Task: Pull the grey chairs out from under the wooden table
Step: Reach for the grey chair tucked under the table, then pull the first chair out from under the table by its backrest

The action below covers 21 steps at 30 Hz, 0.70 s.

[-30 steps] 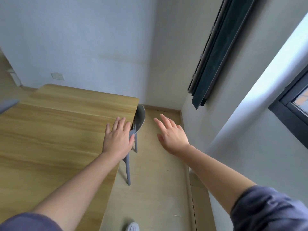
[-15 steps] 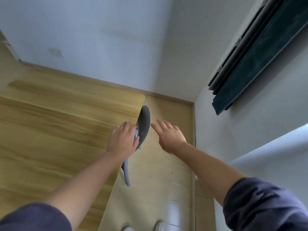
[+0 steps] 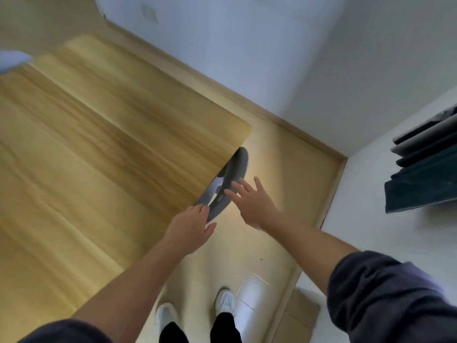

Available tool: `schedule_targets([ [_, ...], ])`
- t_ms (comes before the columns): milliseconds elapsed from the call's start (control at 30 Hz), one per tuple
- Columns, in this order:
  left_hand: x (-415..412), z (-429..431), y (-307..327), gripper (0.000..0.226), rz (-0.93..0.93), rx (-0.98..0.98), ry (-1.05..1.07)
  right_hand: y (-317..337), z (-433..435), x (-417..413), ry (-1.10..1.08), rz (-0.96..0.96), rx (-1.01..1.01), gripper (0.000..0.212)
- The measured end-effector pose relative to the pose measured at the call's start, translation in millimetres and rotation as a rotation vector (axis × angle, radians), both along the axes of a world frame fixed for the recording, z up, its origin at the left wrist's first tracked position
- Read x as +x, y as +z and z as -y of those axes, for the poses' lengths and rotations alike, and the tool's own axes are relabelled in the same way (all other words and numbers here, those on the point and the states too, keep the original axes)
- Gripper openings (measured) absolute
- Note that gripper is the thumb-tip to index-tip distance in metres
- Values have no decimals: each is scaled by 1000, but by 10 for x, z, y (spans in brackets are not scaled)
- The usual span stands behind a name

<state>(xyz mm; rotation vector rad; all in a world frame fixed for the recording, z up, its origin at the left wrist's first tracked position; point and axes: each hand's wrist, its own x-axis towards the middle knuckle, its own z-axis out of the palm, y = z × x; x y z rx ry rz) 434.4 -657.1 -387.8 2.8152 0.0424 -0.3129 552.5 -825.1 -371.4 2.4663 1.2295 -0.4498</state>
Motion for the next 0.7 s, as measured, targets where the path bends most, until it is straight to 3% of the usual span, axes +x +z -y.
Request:
schedule_targets([
  [133, 46, 47, -227, 31, -95, -5, 28, -211, -37, 162, 127, -4, -58, 68],
  [300, 185, 65, -389, 34, -246, -4, 50, -317, -158, 371, 225, -19, -32, 47],
  [533, 377, -20, -459, 7, -417, -20, 72, -394, -423, 572, 296, -41, -163, 40],
  [700, 439, -30, -476, 27, -499, -33, 62, -372, -527, 602, 295, -45, -217, 37],
])
